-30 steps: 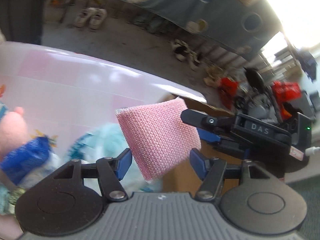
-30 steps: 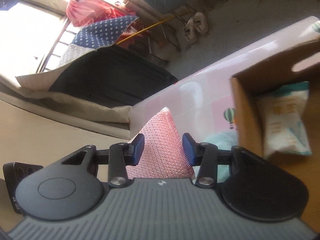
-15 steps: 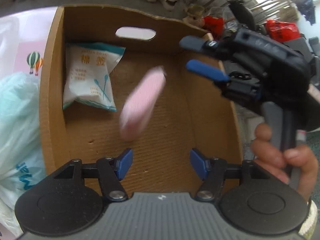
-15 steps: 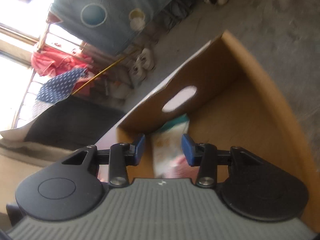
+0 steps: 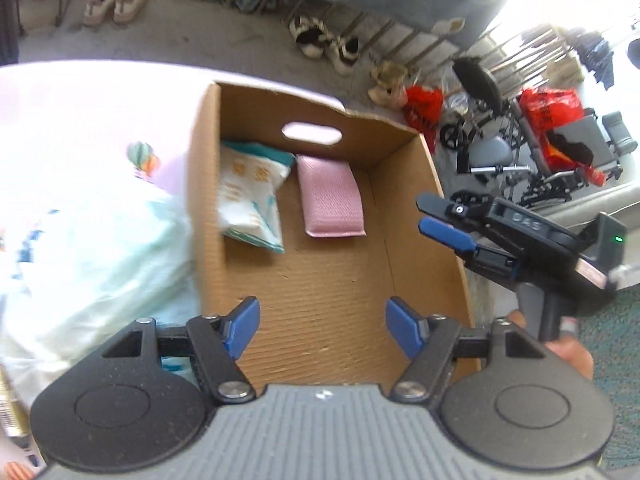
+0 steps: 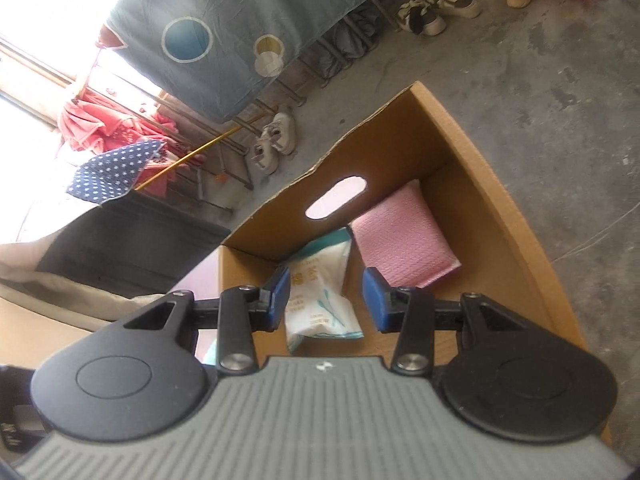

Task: Organize soft objects
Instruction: 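Carry the pink sponge into the cardboard box and release it, then move the left tool to the blue-and-white box and grasp it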

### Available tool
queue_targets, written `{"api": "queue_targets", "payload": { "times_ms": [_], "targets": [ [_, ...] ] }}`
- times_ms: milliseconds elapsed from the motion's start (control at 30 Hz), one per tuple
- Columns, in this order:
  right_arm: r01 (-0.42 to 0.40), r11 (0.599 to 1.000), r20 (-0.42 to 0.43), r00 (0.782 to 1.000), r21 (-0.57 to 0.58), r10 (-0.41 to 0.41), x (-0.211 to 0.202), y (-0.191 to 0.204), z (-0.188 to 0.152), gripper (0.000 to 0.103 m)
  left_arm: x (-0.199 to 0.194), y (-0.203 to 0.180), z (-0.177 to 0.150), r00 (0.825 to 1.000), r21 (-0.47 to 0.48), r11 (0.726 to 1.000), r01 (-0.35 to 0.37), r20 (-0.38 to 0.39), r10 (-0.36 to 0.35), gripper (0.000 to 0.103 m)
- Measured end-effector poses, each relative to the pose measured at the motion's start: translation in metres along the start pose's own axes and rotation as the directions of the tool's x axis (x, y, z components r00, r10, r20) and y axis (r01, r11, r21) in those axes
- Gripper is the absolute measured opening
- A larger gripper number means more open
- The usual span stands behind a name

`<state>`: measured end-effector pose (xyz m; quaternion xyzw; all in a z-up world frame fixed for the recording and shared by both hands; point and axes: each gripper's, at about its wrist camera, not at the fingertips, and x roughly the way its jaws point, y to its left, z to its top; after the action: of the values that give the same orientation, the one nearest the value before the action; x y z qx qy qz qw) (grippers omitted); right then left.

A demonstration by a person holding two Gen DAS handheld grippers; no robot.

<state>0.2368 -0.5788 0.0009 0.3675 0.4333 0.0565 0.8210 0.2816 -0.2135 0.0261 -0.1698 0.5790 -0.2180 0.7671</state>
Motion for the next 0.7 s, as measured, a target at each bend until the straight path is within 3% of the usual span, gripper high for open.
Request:
{"api": "queue_targets", "payload": {
  "times_ms": [167, 367, 567, 700],
  "targets": [
    [0.088, 0.996, 0.001, 0.996, -0.03, -0.088, 0.021, 0.009, 0.007, 0.043, -0.057, 0.028, -0.012, 0.993, 0.011, 0.997, -0.072, 0.098, 0.071, 0.071],
    [0.221, 0.971, -0.01, 0.975, -0.091, -0.222, 0.09, 0.017, 0.025, 0.056, -0.117, 0.089, -0.029, 0.958, -0.012, 0.982, -0.188, 0.219, 0.186, 0.073],
    [0.341, 0.922, -0.017, 0.937, -0.185, -0.35, 0.152, 0.021, 0.033, 0.069, -0.154, 0.147, -0.055, 0.922, -0.075, 0.959, -0.275, 0.264, 0.285, 0.074],
    [0.351, 0.909, -0.005, 0.933, -0.225, -0.361, 0.168, 0.022, 0.031, 0.075, -0.166, 0.172, -0.076, 0.91, -0.115, 0.95, -0.291, 0.275, 0.311, 0.074]
  ]
}}
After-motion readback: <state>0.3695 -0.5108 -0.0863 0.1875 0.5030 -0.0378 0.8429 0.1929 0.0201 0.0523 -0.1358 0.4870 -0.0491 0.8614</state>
